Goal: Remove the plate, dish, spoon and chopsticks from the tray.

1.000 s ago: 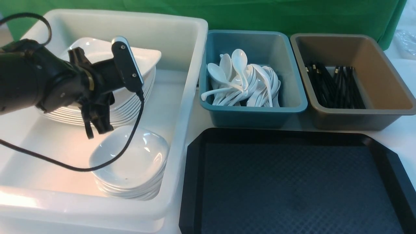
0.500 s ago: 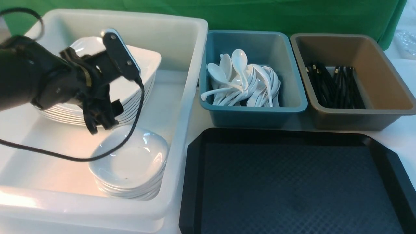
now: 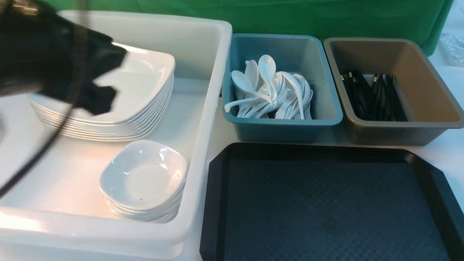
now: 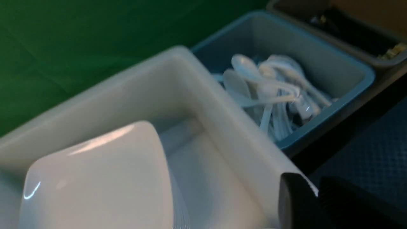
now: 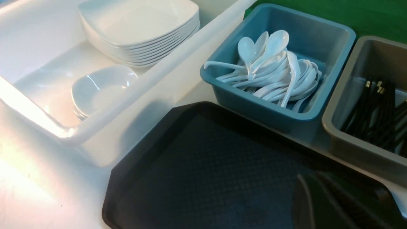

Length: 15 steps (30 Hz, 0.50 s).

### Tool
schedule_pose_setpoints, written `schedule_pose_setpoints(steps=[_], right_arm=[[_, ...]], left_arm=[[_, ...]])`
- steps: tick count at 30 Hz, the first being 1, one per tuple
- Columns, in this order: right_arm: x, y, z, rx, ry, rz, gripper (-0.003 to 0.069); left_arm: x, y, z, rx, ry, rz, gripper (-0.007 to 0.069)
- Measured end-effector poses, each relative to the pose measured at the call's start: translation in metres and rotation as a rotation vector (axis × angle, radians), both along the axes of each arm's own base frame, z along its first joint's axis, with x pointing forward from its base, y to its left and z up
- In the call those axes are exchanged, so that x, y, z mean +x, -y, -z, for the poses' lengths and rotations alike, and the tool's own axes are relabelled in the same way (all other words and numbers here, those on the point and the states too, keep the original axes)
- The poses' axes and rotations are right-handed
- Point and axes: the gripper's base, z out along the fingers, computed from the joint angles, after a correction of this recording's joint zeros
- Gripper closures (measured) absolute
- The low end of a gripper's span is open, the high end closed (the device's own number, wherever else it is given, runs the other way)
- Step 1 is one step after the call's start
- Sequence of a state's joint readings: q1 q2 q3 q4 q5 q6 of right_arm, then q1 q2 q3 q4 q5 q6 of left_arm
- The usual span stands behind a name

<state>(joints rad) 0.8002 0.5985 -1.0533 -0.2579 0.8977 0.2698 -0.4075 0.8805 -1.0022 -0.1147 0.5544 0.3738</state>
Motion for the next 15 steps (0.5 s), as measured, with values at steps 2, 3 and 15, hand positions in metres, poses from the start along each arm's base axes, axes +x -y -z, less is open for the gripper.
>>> schedule_pose_setpoints(steps=[2, 3, 15], right_arm=[[0.000, 0.000, 0.000, -0.001, -0.001, 0.000, 0.0629], [0.000, 0.000, 0.000, -0.001, -0.001, 0.000, 0.0629], [0.000, 0.000, 0.000, 0.016, -0.012, 0.010, 0.0594]], left_arm=[[-0.022, -0.007, 0.000, -0.052, 0.046, 0.014, 0.0602], [-0.036, -0.012, 0.003, -0.087, 0.072, 0.021, 0.0610], [-0.103, -0.048, 0.084, -0.340, 0.429, -0.052, 0.0621]])
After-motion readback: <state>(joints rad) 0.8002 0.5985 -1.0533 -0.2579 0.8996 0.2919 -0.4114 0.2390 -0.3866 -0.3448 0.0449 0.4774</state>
